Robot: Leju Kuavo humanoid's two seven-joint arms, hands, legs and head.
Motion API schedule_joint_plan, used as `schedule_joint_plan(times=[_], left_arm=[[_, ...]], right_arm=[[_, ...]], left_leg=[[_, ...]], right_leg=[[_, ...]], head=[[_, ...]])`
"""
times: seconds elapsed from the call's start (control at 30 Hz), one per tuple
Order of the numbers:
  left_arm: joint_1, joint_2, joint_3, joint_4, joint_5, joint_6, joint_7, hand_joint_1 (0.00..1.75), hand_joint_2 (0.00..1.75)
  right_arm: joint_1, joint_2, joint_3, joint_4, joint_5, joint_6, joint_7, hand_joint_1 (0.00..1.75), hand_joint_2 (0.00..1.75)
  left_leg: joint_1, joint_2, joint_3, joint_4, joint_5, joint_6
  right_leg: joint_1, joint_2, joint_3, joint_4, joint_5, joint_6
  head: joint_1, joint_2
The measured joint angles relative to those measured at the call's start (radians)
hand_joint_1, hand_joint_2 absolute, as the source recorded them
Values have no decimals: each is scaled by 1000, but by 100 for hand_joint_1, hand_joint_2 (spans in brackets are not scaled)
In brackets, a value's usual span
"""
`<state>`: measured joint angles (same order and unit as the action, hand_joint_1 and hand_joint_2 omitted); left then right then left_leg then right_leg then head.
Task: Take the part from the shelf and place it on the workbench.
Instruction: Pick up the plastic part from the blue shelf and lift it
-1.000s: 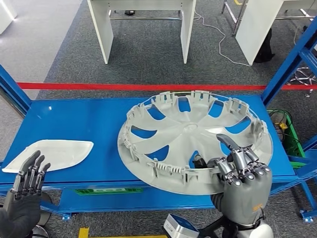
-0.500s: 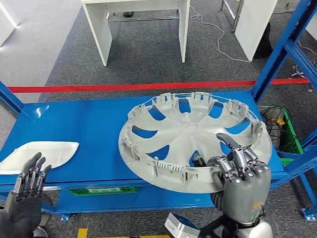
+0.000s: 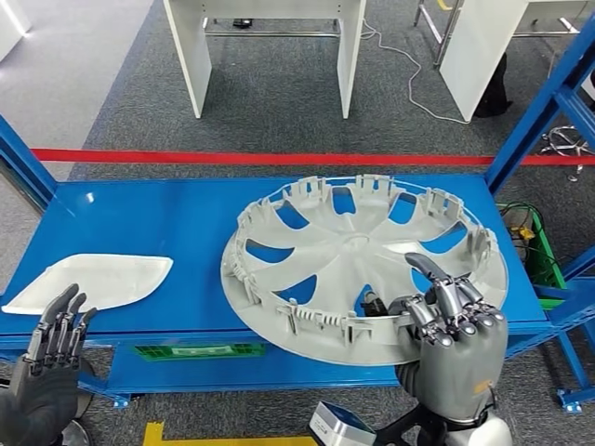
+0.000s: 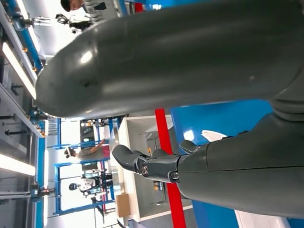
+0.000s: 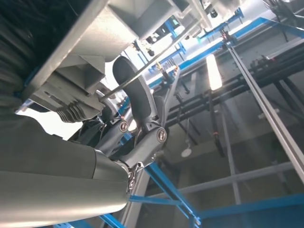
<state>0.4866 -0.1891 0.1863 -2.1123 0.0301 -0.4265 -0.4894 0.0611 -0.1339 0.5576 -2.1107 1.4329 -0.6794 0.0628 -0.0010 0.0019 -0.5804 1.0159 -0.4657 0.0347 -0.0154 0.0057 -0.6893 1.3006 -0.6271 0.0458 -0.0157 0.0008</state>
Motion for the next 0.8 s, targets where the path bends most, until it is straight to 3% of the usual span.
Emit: schedule_joint_plan(times=[0.03,0.1,0.17,0.3,0.37,0.43,0.47,0.5,0.53,0.6,0.67,0.8], left_arm=[[0,0,0,0,0,0,0,0,0],[0,0,0,0,0,0,0,0,0],[0,0,0,0,0,0,0,0,0],[1,1,0,0,0,1,0,0,0],[2,1,1,0,0,2,-1,0,0],[2,1,1,0,0,2,-1,0,0],[2,1,1,0,0,2,-1,0,0],[2,1,1,0,0,3,-1,0,0],[3,1,1,0,0,3,-1,0,0],[3,1,1,0,0,3,-1,0,0],[2,1,1,1,0,3,-1,0,0],[3,2,2,1,0,3,-1,0,0]], right_arm=[[1,0,0,2,-1,0,0,175,175],[1,0,-1,4,-2,0,0,175,175],[0,0,-1,4,-3,-1,0,175,175],[1,0,-2,4,-4,-1,0,175,175],[1,0,-2,4,-4,-1,0,175,175],[1,0,-2,4,-3,-1,0,175,175],[1,0,-2,5,-3,-1,0,175,175],[2,0,-2,6,-3,-1,0,175,175],[2,0,-2,6,-2,-1,0,175,175],[3,0,-2,7,-2,-1,0,175,175],[2,0,-2,7,0,-1,0,175,175],[2,0,-2,7,2,-1,-1,175,175]], left_leg=[[-2,0,-1,1,1,0],[-4,-1,-2,4,1,-1],[-6,-1,-6,9,4,-9],[-4,-2,-15,15,4,-33],[-1,-4,-39,77,-46,-45],[5,-4,-87,206,-118,-57],[9,-4,-105,259,-140,-61],[11,-4,-108,281,-144,-64],[14,-4,-91,261,-127,-66],[18,-4,-16,130,-67,-66],[16,-5,39,17,-34,-59],[10,-4,38,-8,-24,-27]], right_leg=[[0,0,19,-31,24,-2],[2,-2,94,-166,81,-12],[7,-4,144,-261,106,-23],[7,-4,147,-282,122,-44],[1,-7,143,-290,133,-54],[1,-9,135,-290,139,-57],[1,-10,130,-289,141,-56],[1,-10,127,-289,143,-54],[0,-10,125,-288,145,-52],[-1,-9,123,-286,148,-47],[1,-8,117,-282,151,-37],[-1,-7,103,-279,155,-14]], head=[[0,0],[0,0],[-1,0],[-2,0],[-6,0],[-10,0],[-10,0],[-10,0],[-10,0],[-10,0],[-9,0],[-9,0]])
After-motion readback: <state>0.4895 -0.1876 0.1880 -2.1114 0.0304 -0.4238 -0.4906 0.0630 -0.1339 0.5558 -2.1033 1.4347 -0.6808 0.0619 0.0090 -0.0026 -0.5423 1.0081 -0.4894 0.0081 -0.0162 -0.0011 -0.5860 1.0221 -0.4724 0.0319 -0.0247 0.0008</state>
